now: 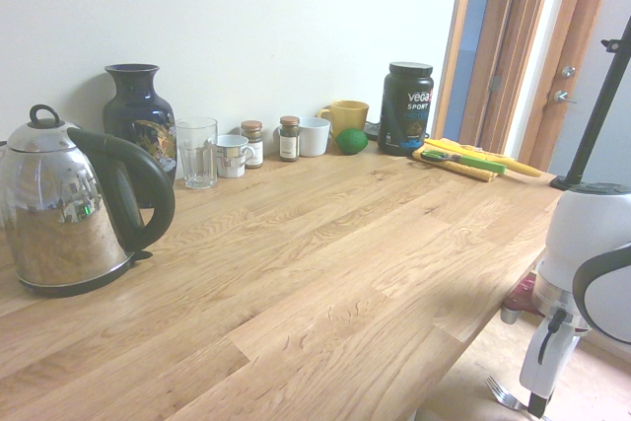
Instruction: Put fork in the drawer
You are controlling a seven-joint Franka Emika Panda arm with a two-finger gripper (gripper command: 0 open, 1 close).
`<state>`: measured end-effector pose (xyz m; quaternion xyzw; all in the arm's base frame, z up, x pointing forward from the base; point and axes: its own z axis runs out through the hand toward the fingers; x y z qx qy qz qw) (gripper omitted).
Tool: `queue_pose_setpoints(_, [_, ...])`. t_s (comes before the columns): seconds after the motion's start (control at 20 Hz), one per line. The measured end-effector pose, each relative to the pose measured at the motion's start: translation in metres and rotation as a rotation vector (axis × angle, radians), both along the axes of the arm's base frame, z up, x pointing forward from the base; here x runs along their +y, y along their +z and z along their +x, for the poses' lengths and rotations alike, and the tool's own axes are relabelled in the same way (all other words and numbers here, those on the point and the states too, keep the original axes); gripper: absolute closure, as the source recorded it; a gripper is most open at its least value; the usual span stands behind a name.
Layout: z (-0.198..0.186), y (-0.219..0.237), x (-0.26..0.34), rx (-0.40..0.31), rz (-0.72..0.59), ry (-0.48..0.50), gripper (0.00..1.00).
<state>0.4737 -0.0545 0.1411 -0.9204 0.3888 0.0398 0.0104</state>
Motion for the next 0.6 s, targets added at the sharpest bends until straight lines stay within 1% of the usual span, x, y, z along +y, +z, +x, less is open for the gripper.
queue_pose_setpoints(0.25, [-0.001, 0.005, 0.0, -0.005, -0.004, 0.001, 0.0])
queue_pose_setpoints(0.4, [-0.003, 0.026, 0.001, -0.043, -0.008, 0.005, 0.0])
queue_pose_setpoints(0.6, [-0.025, 0.051, 0.003, -0.072, -0.009, 0.01, 0.0])
